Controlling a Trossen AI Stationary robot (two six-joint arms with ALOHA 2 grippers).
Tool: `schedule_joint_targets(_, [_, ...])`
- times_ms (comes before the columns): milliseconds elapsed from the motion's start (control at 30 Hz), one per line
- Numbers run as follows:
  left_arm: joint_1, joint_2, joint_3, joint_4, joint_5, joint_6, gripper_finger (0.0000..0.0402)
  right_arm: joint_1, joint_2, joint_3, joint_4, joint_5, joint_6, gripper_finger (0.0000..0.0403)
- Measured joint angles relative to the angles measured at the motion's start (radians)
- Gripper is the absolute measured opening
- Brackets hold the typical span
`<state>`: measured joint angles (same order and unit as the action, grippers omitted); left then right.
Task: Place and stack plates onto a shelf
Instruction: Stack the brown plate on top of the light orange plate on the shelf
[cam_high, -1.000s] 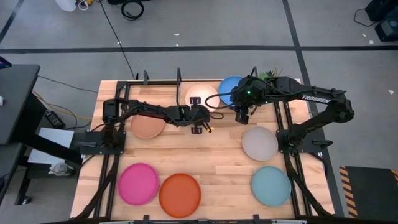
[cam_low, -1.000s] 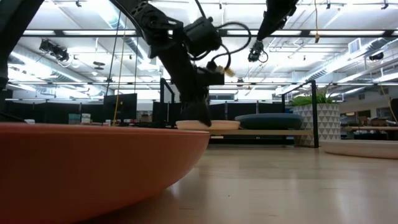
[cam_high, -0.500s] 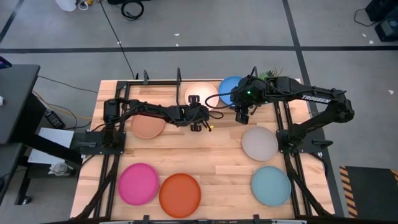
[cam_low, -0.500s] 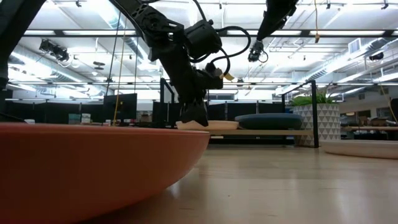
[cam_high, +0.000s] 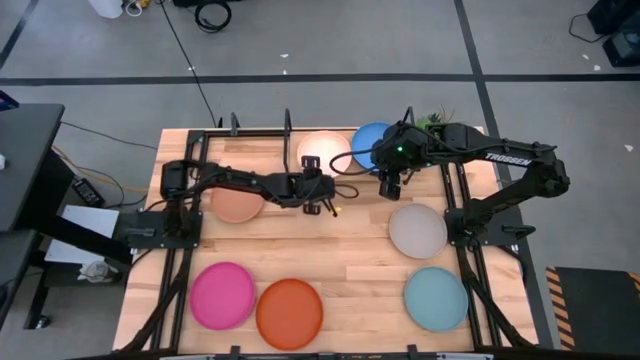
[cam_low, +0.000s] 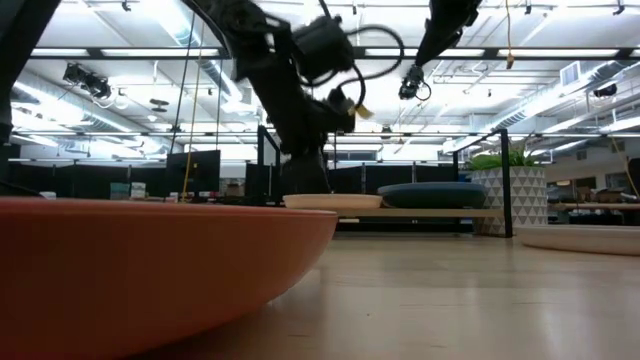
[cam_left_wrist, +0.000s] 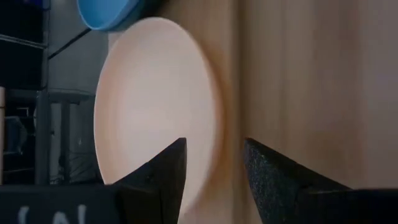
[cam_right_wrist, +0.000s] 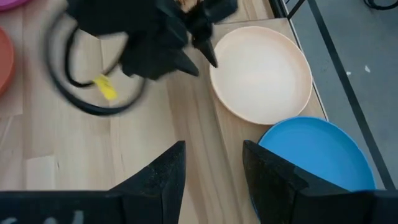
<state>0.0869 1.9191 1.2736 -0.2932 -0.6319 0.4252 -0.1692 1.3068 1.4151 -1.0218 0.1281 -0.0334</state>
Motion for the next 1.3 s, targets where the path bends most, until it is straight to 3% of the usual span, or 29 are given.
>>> schedule_joint_targets(133, [-0.047,-0.056,0.001,-0.082,0.02,-0.05,0.0166,0.017,-0.005,-0.067,0.003,-0.002,0.031,0.0165])
schedule_joint_targets(233, [-0.081,-0.104,0.001,-0.143,0.09,-0.089,0.0166,0.036,-0.006,-0.143,0.009,-0.003,0.066,0.0165])
schedule_joint_targets(500, [-0.164,-0.178,-0.014,-0.405,0.448,-0.234,0.0166,0.132,-0.026,-0.301,0.077,0.011,0.146,0.0163])
schedule_joint_targets(600, [-0.194,-0.181,-0.061,-0.423,0.504,-0.304,0.0166,0.176,-0.055,-0.368,0.157,0.058,0.154,0.016])
schedule_joint_targets(967, [-0.289,-0.185,-0.113,-0.649,0.497,-0.687,0.0166,0.247,-0.174,-0.626,0.507,0.128,0.109,0.0155])
schedule_joint_targets(1133, [-0.331,-0.233,-0.213,-0.645,0.388,-0.758,0.0166,0.249,-0.2,-0.681,0.598,0.141,0.026,0.0155])
schedule_joint_targets(1300, [-0.316,-0.368,-0.332,-0.634,0.33,-0.866,0.0166,0.242,-0.198,-0.685,0.67,0.14,-0.07,0.0155])
